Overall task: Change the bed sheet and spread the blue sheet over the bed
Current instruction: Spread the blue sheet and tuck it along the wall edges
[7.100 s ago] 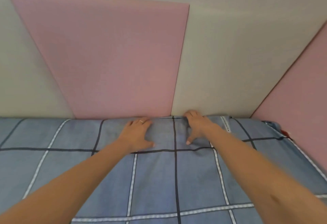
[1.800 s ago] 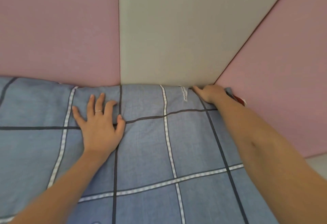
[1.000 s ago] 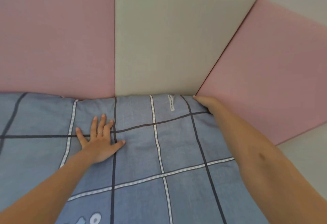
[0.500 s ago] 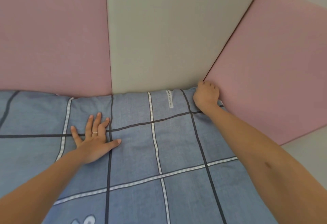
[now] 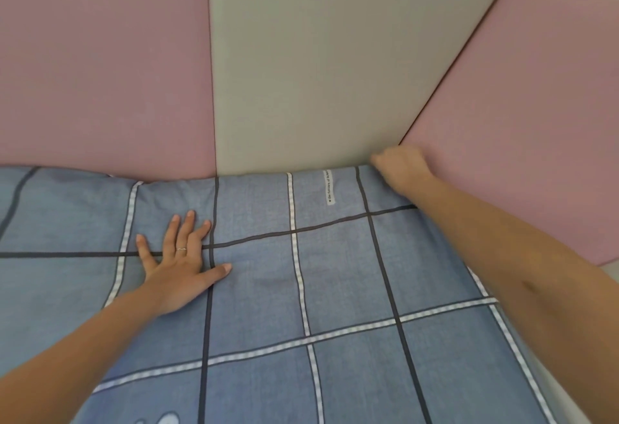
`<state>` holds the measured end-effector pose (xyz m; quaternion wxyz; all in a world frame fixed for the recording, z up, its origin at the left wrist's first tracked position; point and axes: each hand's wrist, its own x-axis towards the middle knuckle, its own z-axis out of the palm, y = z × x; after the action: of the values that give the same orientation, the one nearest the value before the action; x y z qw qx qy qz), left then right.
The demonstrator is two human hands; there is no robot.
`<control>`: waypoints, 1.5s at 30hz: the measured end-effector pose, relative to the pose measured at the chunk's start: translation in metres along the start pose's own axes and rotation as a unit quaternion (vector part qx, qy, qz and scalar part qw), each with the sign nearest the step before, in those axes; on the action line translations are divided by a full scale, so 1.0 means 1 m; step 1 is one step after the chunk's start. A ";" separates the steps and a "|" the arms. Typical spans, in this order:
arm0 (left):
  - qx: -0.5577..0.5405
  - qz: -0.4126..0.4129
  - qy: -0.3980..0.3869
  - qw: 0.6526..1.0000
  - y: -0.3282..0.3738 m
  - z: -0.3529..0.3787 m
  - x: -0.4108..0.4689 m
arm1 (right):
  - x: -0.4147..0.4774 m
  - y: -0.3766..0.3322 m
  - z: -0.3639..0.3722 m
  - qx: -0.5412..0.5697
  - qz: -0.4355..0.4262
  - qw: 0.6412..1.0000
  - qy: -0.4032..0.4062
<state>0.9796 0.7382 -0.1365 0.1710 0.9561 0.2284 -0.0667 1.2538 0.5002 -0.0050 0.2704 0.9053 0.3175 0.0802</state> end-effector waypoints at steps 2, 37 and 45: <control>0.003 0.036 0.092 0.995 0.000 0.005 -0.010 | -0.006 0.003 0.013 -0.069 -0.059 0.996 -0.007; -0.233 -0.156 0.155 0.947 0.054 -0.007 -0.188 | -0.356 -0.179 -0.014 0.219 -0.151 0.960 0.082; -0.164 0.039 0.050 0.984 0.167 -0.014 -0.246 | -0.564 -0.047 0.062 0.258 0.145 0.951 -0.091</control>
<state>0.8389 0.5020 -0.0232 0.3165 0.9254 0.2066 0.0266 0.8054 0.1547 -0.0675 0.0412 0.9839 0.1668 -0.0486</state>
